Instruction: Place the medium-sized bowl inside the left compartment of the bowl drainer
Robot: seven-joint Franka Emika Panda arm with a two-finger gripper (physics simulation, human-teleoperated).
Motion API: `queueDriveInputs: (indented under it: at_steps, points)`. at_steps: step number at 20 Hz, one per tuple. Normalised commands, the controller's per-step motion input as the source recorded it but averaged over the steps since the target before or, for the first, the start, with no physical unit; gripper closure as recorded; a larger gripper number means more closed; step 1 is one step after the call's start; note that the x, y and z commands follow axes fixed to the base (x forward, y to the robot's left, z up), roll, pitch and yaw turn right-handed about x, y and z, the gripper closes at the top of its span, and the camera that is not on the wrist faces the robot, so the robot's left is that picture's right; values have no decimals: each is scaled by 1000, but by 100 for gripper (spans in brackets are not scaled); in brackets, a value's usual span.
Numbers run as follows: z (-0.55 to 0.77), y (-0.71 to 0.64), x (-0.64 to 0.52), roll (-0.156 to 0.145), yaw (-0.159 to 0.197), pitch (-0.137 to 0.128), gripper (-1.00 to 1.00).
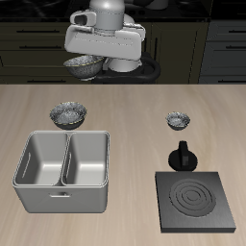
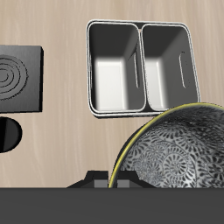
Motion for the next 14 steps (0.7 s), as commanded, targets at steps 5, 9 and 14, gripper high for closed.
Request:
queueDriveInputs:
  at_steps: [5,9,14]
  points:
    - [40,-214,456,47,-55,38,100]
    - [-16,-236,355,-40,-4,21,100]
    - [-83,-2,369,-11,16,20,100]
